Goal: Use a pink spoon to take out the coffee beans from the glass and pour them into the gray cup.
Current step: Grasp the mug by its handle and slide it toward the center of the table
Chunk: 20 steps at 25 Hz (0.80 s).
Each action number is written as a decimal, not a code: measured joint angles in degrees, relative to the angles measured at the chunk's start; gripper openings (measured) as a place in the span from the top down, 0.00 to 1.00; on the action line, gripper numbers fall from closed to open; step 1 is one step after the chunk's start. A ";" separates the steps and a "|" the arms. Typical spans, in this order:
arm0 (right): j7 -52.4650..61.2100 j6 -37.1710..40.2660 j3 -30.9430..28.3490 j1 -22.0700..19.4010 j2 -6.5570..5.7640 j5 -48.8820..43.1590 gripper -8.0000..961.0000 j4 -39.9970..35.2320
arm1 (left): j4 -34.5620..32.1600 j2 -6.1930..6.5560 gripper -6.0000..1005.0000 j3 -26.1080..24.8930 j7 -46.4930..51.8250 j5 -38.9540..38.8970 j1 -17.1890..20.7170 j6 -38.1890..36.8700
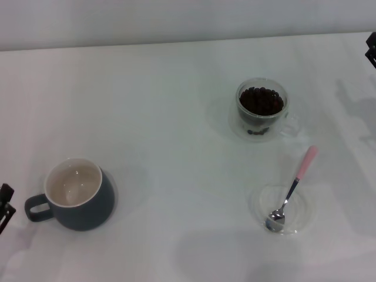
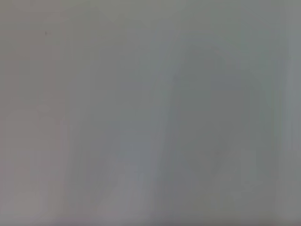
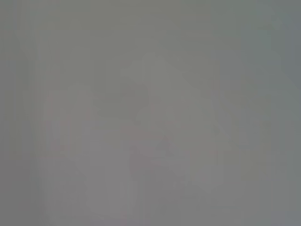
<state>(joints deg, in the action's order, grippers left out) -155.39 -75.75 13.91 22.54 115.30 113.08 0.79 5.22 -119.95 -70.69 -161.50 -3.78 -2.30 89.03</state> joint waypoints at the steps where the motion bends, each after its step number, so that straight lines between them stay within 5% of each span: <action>1: 0.31 0.02 -0.01 -0.01 0.00 0.03 0.09 -0.09 | 0.07 -0.04 0.12 0.29 0.16 0.02 0.44 0.19; 20: 3.50 -0.99 -0.03 -0.84 0.00 0.13 0.09 0.40 | -0.85 0.08 0.12 5.39 0.60 0.32 1.60 -4.21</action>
<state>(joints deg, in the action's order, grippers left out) -151.89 -76.74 13.88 21.70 115.31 113.21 1.19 4.37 -119.87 -65.30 -160.90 -3.46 -0.70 84.82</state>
